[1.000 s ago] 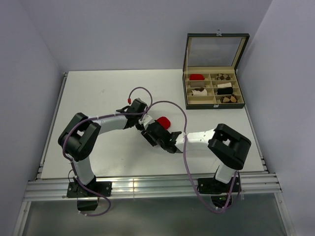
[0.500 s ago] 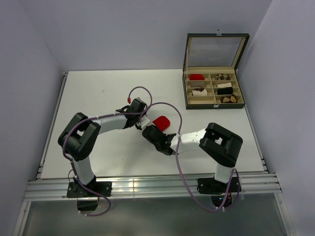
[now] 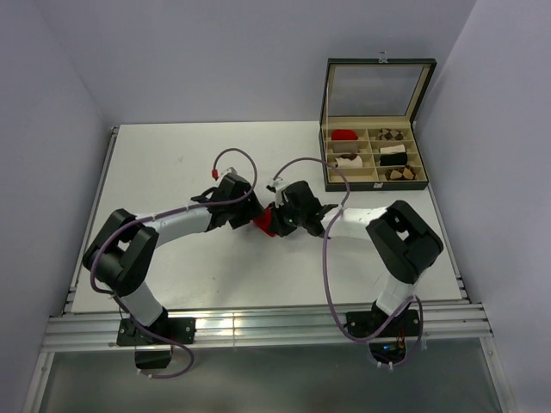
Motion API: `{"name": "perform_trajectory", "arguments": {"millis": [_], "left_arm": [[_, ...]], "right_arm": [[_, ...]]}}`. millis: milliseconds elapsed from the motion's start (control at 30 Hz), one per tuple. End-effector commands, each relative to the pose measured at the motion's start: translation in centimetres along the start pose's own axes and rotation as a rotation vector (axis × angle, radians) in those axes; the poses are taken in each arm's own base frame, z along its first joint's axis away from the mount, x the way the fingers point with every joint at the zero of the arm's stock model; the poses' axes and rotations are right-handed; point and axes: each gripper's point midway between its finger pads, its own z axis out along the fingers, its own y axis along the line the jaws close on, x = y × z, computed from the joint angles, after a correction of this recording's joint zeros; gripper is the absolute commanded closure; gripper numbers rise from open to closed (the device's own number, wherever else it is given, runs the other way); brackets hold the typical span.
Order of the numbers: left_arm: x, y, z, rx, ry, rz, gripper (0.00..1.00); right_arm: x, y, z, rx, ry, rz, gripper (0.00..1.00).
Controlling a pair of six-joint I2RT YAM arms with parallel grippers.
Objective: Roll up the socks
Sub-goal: Roll the sock at the center of the board.
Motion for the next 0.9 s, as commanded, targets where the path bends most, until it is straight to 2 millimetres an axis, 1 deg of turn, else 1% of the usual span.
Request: {"name": "perform_trajectory", "arguments": {"millis": [0,33,67,100,133,167,200,267,300,333,367,500,567,667,733,767,800,867], "left_arm": [[-1.7,0.1,-1.2,0.021,-0.088,-0.063,0.33],[-1.9,0.0,-1.5,0.032,-0.096,-0.070,0.33],[-1.9,0.0,-1.7,0.037,-0.100,-0.084,0.33],[-1.5,0.5,-1.7,0.033,-0.095,-0.091,0.33],[-1.2,0.6,-1.7,0.037,-0.089,-0.095,0.34],[-1.0,0.6,-1.7,0.043,-0.081,-0.110,0.34],[-0.3,1.0,-1.4,0.043,-0.063,-0.114,0.35],[0.3,1.5,-1.2,0.032,-0.048,-0.129,0.36],[0.8,2.1,-0.9,0.017,-0.035,-0.132,0.37],[1.0,2.3,-0.9,0.014,-0.028,-0.141,0.37],[0.9,2.0,-0.7,0.032,-0.037,-0.145,0.38],[1.5,3.0,0.1,-0.005,-0.021,-0.151,0.40],[1.6,3.2,0.5,-0.016,-0.022,-0.152,0.41],[2.2,4.1,1.0,-0.047,-0.007,-0.158,0.44],[2.5,4.7,1.3,-0.067,0.003,-0.159,0.49],[2.9,5.1,1.5,-0.077,0.012,-0.158,0.56],[2.9,5.1,1.6,-0.080,0.014,-0.157,0.60],[3.0,5.3,1.8,-0.083,0.022,-0.142,0.65]], "right_arm": [[2.7,2.6,0.2,-0.228,0.158,0.138,1.00],[2.4,2.4,0.1,-0.255,0.173,0.177,1.00],[3.0,2.2,0.4,-0.266,0.198,0.208,1.00],[3.2,2.3,0.5,-0.290,0.210,0.237,1.00],[2.8,1.7,0.5,-0.300,0.210,0.290,1.00],[3.3,2.0,0.6,-0.354,0.237,0.330,1.00],[3.4,1.8,0.6,-0.367,0.245,0.362,1.00],[3.4,1.3,0.6,-0.399,0.255,0.438,1.00],[3.6,1.1,0.7,-0.402,0.263,0.458,1.00],[3.6,1.0,0.8,-0.400,0.275,0.482,1.00],[4.1,0.6,1.0,-0.396,0.289,0.504,1.00],[4.4,0.3,1.4,-0.387,0.315,0.536,1.00],[4.3,0.2,1.5,-0.383,0.316,0.534,1.00],[4.0,0.0,1.5,-0.373,0.303,0.513,1.00],[4.3,-0.3,1.3,-0.346,0.312,0.512,1.00],[3.8,-0.2,1.1,-0.347,0.297,0.500,1.00],[3.4,-0.1,0.9,-0.346,0.282,0.490,1.00],[2.6,-0.1,0.2,-0.317,0.246,0.457,0.93]]}}
